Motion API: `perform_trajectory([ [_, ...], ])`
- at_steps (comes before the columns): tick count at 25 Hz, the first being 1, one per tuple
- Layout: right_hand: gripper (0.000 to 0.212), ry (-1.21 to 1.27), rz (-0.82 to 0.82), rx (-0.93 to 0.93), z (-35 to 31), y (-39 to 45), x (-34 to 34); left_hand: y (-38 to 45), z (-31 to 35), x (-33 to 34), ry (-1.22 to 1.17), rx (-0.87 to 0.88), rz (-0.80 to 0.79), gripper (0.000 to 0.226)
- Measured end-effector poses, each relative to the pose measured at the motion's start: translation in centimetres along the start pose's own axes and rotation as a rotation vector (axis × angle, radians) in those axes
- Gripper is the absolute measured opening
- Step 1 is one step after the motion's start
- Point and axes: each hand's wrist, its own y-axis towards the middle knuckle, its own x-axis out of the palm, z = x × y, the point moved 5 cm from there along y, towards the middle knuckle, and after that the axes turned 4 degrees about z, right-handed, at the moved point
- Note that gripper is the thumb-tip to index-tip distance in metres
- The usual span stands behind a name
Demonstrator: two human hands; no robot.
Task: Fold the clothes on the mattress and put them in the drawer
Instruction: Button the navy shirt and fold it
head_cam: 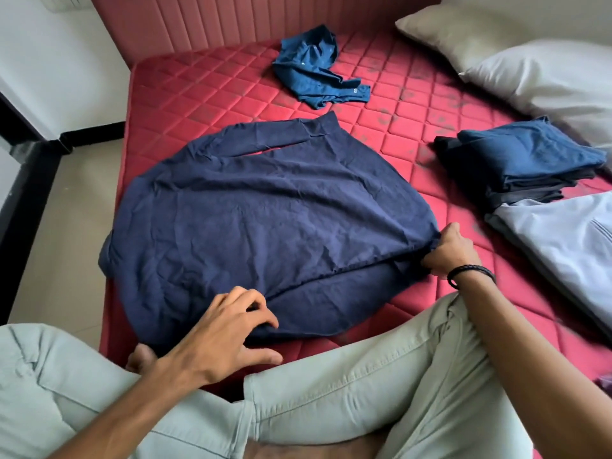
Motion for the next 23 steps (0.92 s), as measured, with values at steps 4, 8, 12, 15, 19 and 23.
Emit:
perform_trajectory([
  [4, 0.061, -0.090, 0.028, -0.213, -0.7, -3.6, -6.9, -0.8, -1.3, -1.7, -0.095, 0.045, -0.008, 0.019],
  [8, 0.038, -0.318, -0.192, -0.494, -1.4, -10.4, -14.3, -1.4, -2.2, -4.6, -0.351, -0.015, -0.376, 0.016],
  [12, 0.079, -0.460, -0.181, -0.730, -4.1, -15.6, -12.4, -0.9, -2.7, -4.8, -0.388, -0.128, -0.245, 0.040],
  [15, 0.075, -0.273, -0.308, -0.943, -9.0, -17.6, -3.1, -1.5, -2.9, -2.7, -0.467, -0.299, 0.032, 0.032],
  [19, 0.051, -0.378, -0.154, -0.865, -12.7, -12.6, 5.3, -1.6, -2.6, -0.2, -0.104, -0.375, 0.030, 0.073],
  [23, 0.031, -0.467, -0.102, -0.834, -11.1, -7.4, 6.0, -0.6, -1.8, 1.6, -0.040, -0.328, -0.116, 0.069],
])
